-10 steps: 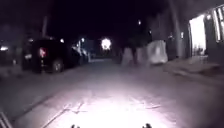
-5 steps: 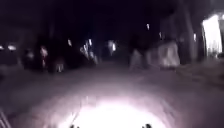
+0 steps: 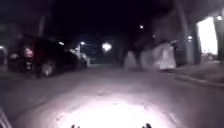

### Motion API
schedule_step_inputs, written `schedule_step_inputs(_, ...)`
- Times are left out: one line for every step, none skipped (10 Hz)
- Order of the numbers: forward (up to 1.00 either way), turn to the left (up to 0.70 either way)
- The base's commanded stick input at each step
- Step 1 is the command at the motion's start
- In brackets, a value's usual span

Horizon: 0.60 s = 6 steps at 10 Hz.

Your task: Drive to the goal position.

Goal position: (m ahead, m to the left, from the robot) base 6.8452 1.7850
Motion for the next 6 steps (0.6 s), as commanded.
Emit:
schedule_step_inputs(0.85, 0.00)
schedule_step_inputs(0.85, 0.00)
schedule_step_inputs(0.85, 0.00)
schedule_step_inputs(0.85, 0.00)
schedule_step_inputs(0.85, 0.00)
schedule_step_inputs(0.85, 0.00)
